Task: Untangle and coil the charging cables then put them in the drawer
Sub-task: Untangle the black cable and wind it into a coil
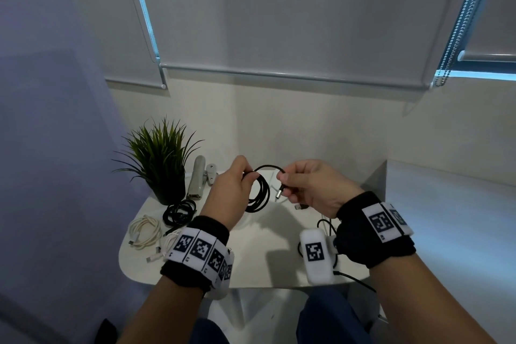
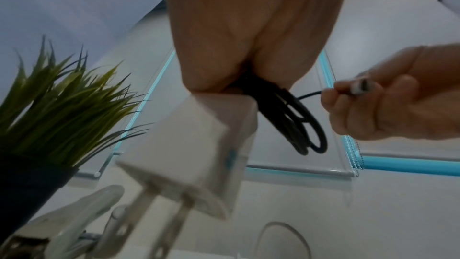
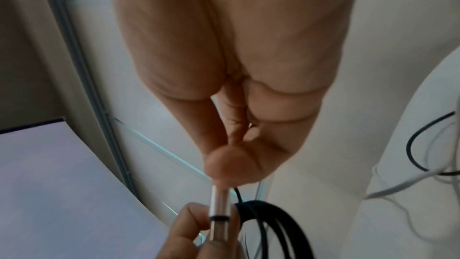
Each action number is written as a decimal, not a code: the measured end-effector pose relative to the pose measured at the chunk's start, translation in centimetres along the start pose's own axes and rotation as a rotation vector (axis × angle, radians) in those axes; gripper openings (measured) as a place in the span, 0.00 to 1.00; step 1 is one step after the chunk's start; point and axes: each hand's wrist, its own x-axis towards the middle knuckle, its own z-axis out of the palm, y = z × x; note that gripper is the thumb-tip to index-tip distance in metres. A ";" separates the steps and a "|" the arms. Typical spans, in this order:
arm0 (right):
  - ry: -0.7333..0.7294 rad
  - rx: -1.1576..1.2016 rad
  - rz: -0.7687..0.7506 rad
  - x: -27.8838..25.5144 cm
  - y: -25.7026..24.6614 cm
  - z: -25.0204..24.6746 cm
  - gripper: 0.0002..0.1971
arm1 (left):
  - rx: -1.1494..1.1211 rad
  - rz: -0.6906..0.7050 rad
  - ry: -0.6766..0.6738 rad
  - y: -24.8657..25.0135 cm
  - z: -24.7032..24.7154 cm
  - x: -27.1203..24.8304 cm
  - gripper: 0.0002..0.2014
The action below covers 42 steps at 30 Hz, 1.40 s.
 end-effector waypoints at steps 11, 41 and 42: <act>0.191 -0.305 -0.201 0.2 0.3 1.6 0.12 | -0.199 0.026 -0.017 0.2 0.9 -0.3 0.08; -0.072 -0.315 -0.195 -0.9 0.4 1.5 0.11 | -0.686 -0.100 0.153 2.3 -1.1 0.8 0.11; -0.062 -0.325 -0.175 -0.9 0.4 1.4 0.11 | -0.657 -0.094 0.168 2.2 -1.2 0.8 0.10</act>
